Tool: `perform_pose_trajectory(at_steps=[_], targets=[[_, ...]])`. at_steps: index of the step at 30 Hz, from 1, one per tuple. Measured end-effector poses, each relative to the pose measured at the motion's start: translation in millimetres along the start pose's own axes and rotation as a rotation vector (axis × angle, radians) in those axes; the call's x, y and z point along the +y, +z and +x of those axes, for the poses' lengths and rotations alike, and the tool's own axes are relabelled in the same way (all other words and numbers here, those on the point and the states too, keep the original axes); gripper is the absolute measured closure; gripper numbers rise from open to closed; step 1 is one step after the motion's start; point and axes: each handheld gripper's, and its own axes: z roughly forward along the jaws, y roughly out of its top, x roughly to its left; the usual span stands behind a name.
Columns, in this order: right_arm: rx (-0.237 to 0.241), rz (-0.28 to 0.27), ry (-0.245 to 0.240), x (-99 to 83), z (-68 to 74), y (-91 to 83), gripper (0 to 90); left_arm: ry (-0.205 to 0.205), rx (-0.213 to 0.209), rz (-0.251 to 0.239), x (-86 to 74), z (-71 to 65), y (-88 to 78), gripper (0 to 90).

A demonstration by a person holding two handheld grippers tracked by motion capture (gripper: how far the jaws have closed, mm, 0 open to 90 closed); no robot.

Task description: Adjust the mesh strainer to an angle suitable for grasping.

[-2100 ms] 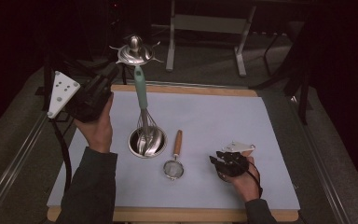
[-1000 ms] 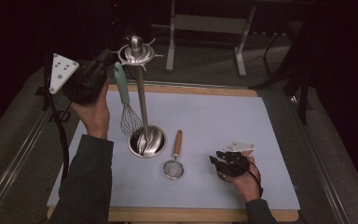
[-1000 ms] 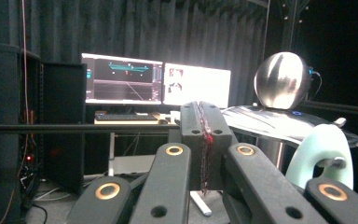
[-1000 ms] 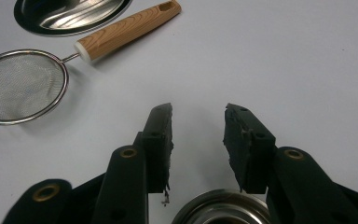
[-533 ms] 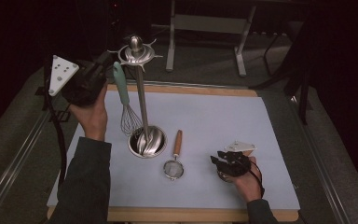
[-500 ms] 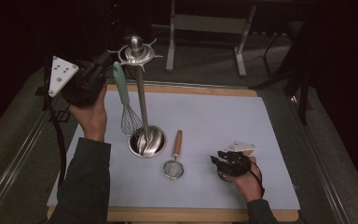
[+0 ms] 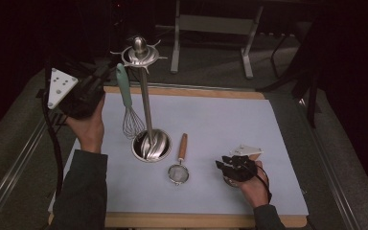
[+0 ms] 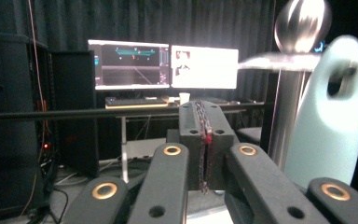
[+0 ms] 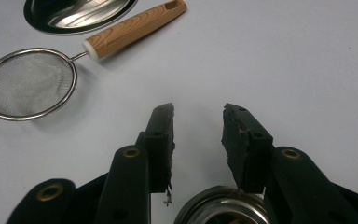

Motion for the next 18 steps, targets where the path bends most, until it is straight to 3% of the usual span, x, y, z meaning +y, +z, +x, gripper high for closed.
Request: perform_pose_trajectory(at_steps=[14,18], targets=[[0.018,0.005,-0.001,2.3,6.2,3.2,62.8,-0.035,0.029,0.099,-59.9,7.2,-23.3,82.6],[0.017,0.006,0.001,3.0,7.2,4.3,61.1,-0.078,0.031,0.138,-83.4,9.6,-26.3,78.9]])
